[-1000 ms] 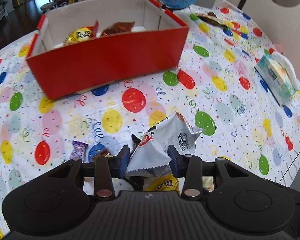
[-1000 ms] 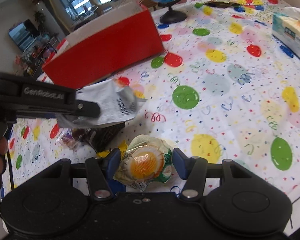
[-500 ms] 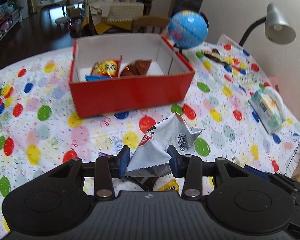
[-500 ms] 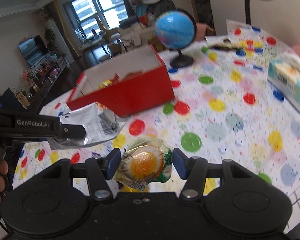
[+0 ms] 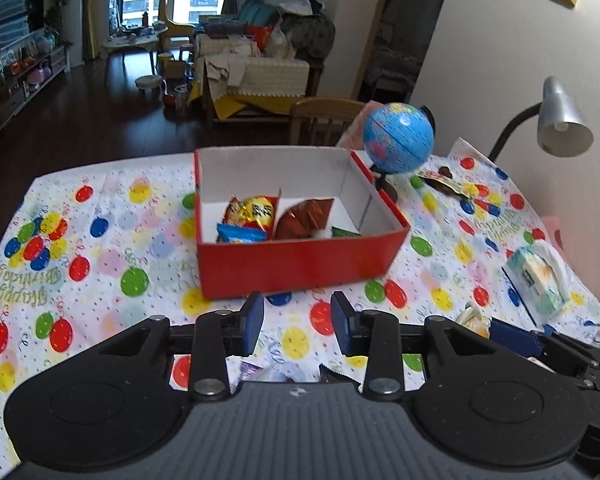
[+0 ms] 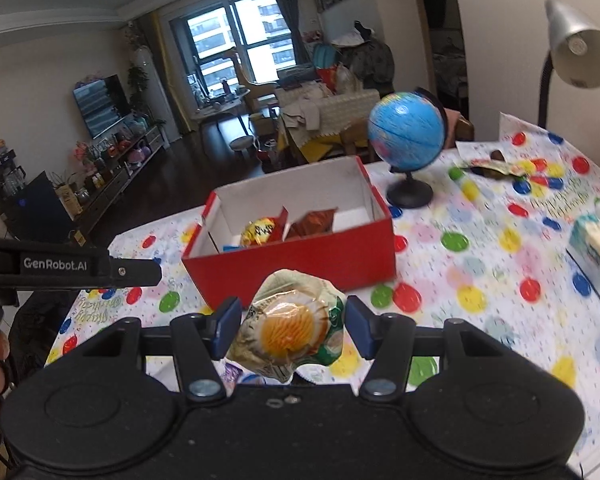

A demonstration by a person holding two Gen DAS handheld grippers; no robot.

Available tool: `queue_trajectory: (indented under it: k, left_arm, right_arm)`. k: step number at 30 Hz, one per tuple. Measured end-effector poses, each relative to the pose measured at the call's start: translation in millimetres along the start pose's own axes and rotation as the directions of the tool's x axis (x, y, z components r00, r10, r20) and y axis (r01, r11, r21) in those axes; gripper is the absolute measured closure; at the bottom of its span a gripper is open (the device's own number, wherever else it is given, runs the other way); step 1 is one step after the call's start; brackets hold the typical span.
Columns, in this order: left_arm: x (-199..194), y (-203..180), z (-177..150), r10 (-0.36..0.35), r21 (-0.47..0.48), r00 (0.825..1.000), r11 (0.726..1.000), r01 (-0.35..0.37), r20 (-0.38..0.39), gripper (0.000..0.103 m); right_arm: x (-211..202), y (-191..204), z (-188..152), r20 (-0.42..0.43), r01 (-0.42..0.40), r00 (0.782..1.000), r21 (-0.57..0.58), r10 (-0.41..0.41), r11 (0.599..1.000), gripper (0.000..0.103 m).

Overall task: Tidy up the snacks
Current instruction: 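Grasp the silver bag with left tool while right tool grasps the orange-yellow candy packet, then lift both held packets off the cloth toward the red box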

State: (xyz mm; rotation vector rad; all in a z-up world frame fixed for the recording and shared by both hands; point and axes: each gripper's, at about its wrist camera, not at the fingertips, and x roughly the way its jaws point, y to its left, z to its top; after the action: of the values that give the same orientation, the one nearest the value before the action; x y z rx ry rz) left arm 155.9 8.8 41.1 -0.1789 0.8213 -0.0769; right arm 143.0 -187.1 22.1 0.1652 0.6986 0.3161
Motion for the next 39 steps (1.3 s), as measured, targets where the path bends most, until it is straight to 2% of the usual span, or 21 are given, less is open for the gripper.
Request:
queue_trajectory:
  k: [5, 13, 14, 17, 18, 21, 24, 26, 35, 39]
  left_arm:
    - [25.5, 17.4, -12.3, -0.001, -0.043, 0.995, 0.999, -0.004, -0.102, 0.067]
    - [52.8, 49.9, -56.0, 0.039, -0.099, 0.97, 0.993, -0.065, -0.239, 0.066]
    - [55.7, 54.1, -61.1, 0.045, -0.11, 0.966, 0.991, -0.076, -0.255, 0.063]
    - [63.8, 70.7, -74.1, 0.057, -0.171, 0.952, 0.979, -0.112, -0.3, 0.041]
    - [65.1, 77.1, -78.7, 0.062, -0.196, 0.948, 0.972, -0.128, -0.311, 0.038]
    - [68.2, 94.8, -88.4, 0.066, -0.266, 0.939, 0.95, -0.162, -0.336, 0.038]
    - [70.9, 104.2, -91.3, 0.089, -0.29, 0.935, 0.937, -0.195, -0.342, 0.038]
    - [76.9, 107.8, -93.3, 0.078, -0.307, 0.929, 0.931, -0.198, -0.361, 0.038]
    - [115.5, 105.6, -103.1, 0.063, -0.309, 0.903, 0.927, -0.21, -0.425, 0.038]
    - [121.0, 105.2, -104.2, 0.064, -0.312, 0.907, 0.927, -0.209, -0.417, 0.041]
  right_arm:
    - [12.7, -1.2, 2.5, -0.02, -0.012, 1.0, -0.001, 0.012, 1.0, 0.047]
    - [29.7, 11.7, -32.5, -0.111, -0.058, 0.992, -0.016, 0.056, 0.998, 0.047]
    - [32.1, 14.6, -38.8, -0.125, -0.066, 0.99, -0.015, 0.064, 0.998, 0.047]
    - [34.8, 22.5, -54.0, -0.161, -0.084, 0.984, -0.009, 0.082, 0.996, 0.047]
    - [35.2, 24.1, -57.3, -0.168, -0.087, 0.982, -0.009, 0.085, 0.996, 0.047]
    - [36.4, 26.8, -64.6, -0.184, -0.093, 0.979, -0.011, 0.089, 0.996, 0.047]
    - [37.3, 26.4, -66.9, -0.192, -0.091, 0.977, -0.008, 0.088, 0.996, 0.047]
    - [40.0, 25.9, -68.2, -0.197, -0.088, 0.977, -0.007, 0.085, 0.996, 0.047]
    - [49.1, 19.1, -73.0, -0.216, -0.06, 0.975, -0.01, 0.057, 0.998, 0.047]
    - [52.3, 12.7, -74.9, -0.225, -0.044, 0.974, -0.003, 0.042, 0.999, 0.047]
